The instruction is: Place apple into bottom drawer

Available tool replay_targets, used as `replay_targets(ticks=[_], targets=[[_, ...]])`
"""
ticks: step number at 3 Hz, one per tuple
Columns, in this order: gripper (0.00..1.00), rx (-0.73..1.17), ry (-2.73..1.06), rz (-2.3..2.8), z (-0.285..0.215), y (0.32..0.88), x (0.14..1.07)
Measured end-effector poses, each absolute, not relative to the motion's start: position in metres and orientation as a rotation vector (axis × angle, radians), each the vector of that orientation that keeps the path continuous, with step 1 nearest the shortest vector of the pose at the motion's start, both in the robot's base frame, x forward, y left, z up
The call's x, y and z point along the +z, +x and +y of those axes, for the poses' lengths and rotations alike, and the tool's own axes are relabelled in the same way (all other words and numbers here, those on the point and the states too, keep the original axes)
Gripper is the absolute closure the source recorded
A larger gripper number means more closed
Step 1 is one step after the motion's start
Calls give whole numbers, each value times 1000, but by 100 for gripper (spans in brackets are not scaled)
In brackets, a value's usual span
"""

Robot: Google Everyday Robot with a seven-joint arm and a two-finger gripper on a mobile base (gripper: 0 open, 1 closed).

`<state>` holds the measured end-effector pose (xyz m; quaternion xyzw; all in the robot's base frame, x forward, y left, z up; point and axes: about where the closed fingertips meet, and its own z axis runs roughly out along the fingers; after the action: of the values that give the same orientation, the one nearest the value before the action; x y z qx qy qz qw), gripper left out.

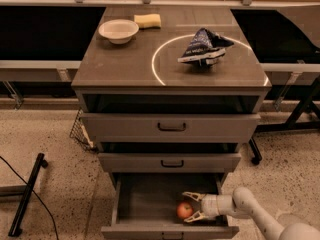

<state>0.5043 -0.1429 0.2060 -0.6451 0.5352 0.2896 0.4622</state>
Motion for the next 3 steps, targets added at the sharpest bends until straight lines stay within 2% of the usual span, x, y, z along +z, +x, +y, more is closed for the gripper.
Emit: replay_targets(ticks=[1, 3], targets=[[0, 727, -1561, 1322, -142, 503, 214], [49, 702, -1459, 1293, -173, 505, 265]])
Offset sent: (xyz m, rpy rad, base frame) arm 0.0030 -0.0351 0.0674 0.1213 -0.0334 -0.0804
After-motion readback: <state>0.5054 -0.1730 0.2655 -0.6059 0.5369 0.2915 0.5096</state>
